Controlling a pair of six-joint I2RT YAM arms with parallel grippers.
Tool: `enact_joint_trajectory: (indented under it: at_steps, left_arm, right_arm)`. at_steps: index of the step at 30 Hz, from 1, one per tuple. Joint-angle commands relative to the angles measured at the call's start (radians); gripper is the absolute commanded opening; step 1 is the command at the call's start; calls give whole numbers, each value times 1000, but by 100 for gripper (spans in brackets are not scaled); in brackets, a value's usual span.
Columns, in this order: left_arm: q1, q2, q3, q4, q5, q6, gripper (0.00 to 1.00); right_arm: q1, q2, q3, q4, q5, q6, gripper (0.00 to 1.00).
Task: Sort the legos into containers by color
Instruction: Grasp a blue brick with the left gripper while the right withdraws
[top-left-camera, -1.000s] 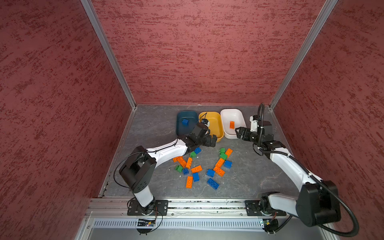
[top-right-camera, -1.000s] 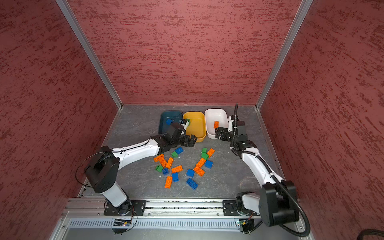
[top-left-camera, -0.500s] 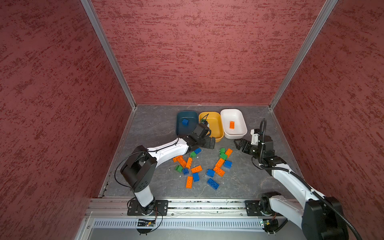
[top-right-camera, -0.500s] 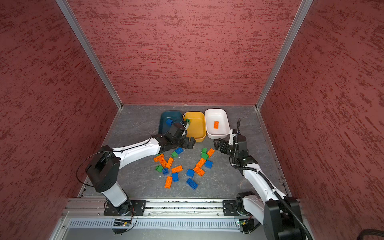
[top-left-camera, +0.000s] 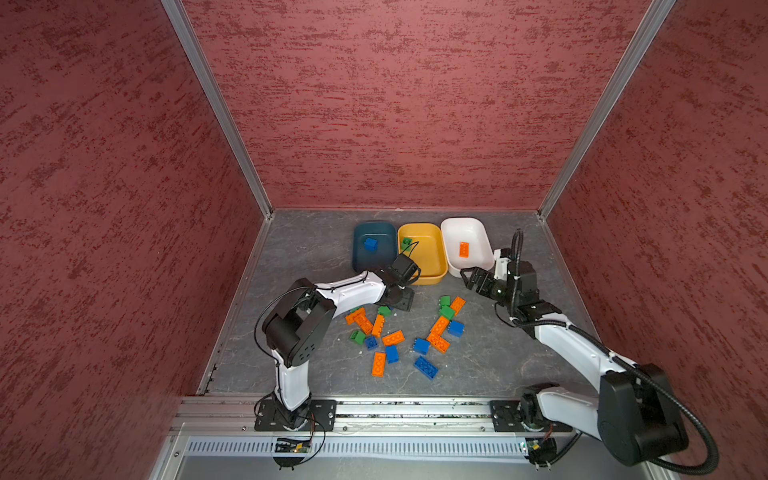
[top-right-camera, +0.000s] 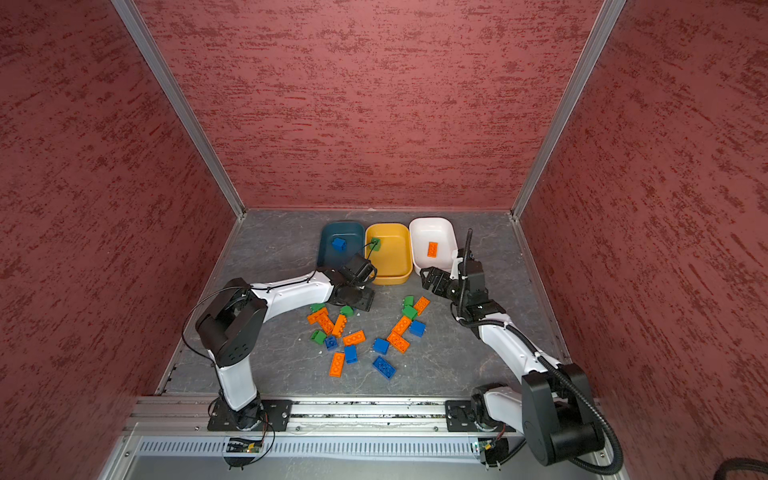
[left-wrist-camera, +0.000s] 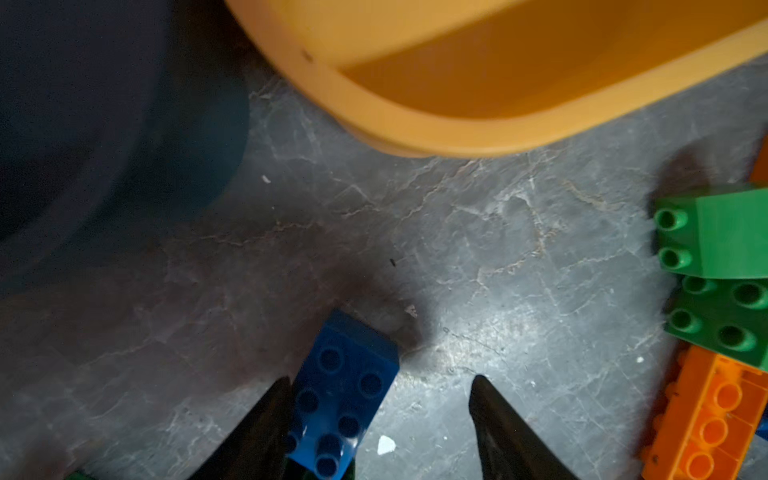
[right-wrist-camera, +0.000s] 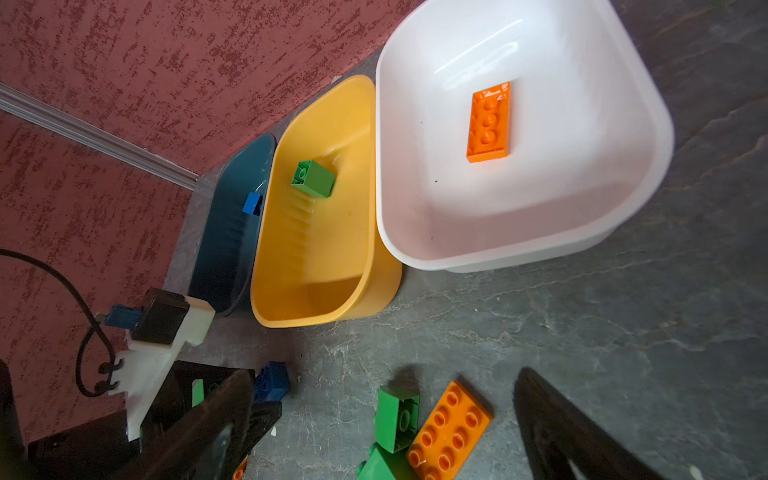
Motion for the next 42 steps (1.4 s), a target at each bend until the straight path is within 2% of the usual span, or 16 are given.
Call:
enact_joint_trajectory:
  at_steps: [1,6,20,29,33,42]
  left_arm:
    - [15,27,33,-38,-27,89,68]
    - [31,45,42,-27,-4,133,68]
    - [33,79,17,-62,64,161,57]
    - [29,73,-14,-28,76,158,35]
    - [29,57,-29,-7,76,145,26]
    - [28,-21,-72,40,79,116,12]
  right_arm:
    - [5,-32,-2,8,48,22,99]
    - [4,-45,-12,-4,62,29,99]
    - [4,-27,10,-30,38,3,99]
    - [42,-39,22,-22,-57,-90,99]
    - [83,-21,42,-14,-64,-126,99]
    - [140,23,69,40,-64,-129,99]
